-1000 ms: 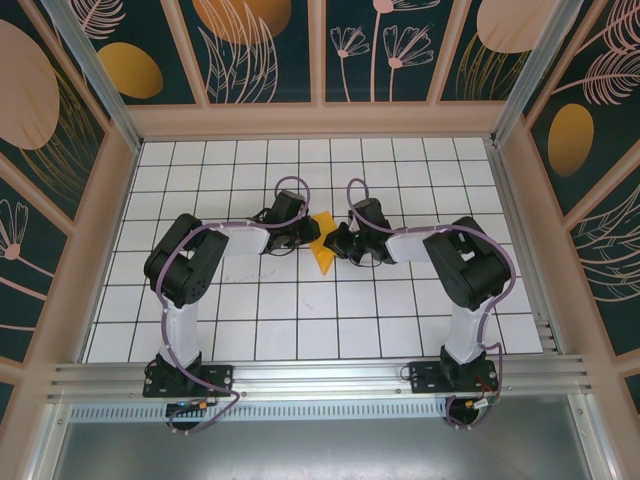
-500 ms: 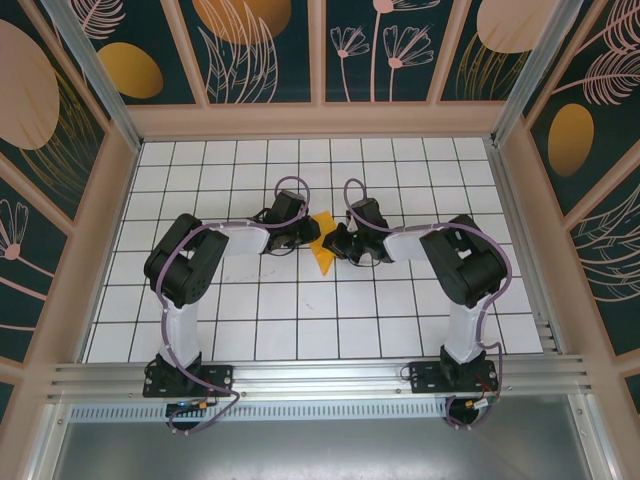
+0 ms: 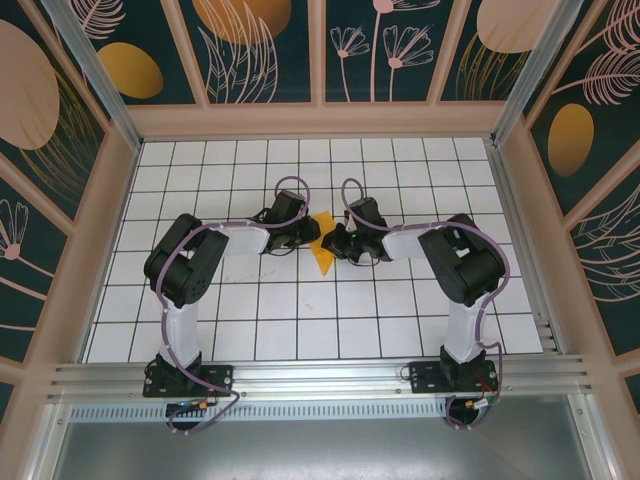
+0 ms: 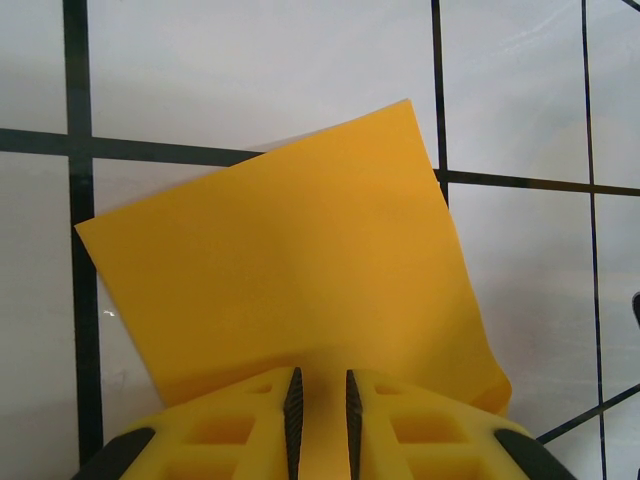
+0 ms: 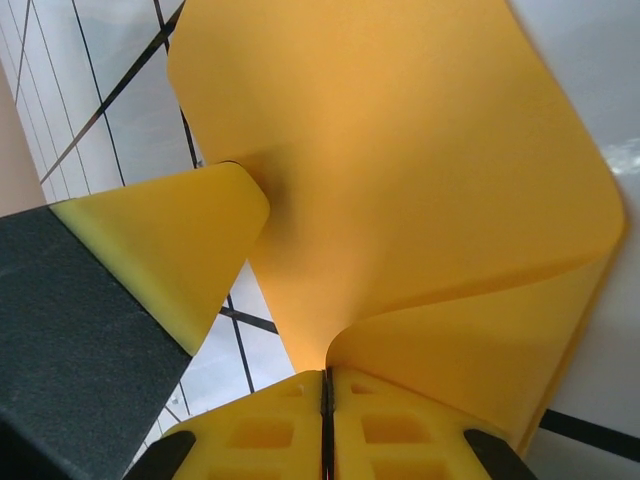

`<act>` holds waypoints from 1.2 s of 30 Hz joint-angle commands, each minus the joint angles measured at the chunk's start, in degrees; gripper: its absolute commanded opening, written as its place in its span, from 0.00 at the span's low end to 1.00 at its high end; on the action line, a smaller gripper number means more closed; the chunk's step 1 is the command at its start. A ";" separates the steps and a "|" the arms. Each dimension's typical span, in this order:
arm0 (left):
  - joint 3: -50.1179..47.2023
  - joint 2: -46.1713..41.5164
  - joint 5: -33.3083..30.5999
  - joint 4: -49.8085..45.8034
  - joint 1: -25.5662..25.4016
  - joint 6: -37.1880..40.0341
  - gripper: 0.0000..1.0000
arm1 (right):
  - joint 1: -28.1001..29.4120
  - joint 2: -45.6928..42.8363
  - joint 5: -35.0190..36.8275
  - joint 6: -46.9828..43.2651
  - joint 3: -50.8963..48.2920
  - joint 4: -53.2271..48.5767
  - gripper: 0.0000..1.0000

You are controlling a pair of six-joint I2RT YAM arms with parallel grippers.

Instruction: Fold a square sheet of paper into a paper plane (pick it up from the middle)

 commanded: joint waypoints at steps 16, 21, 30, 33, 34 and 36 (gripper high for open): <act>0.29 1.69 1.38 -2.69 -0.07 1.16 0.22 | 0.28 1.76 -0.97 -2.46 1.48 -1.36 0.10; 0.38 1.78 1.57 -2.69 -0.06 1.15 0.22 | 0.30 1.91 -1.96 -2.91 1.47 -0.73 0.10; 0.54 1.90 1.66 -2.87 -0.05 1.20 0.22 | 0.26 2.26 -2.20 -3.95 1.85 -1.77 0.10; 0.63 1.84 1.65 -2.95 -0.02 1.23 0.22 | 0.29 2.70 -2.40 -4.11 1.88 -1.80 0.10; 0.71 1.80 1.65 -2.95 -0.02 1.24 0.22 | 0.30 2.70 -2.45 -4.20 1.84 -1.87 0.11; 0.80 1.76 1.74 -3.04 0.02 1.22 0.22 | 0.28 2.88 -2.59 -4.24 1.86 -1.96 0.12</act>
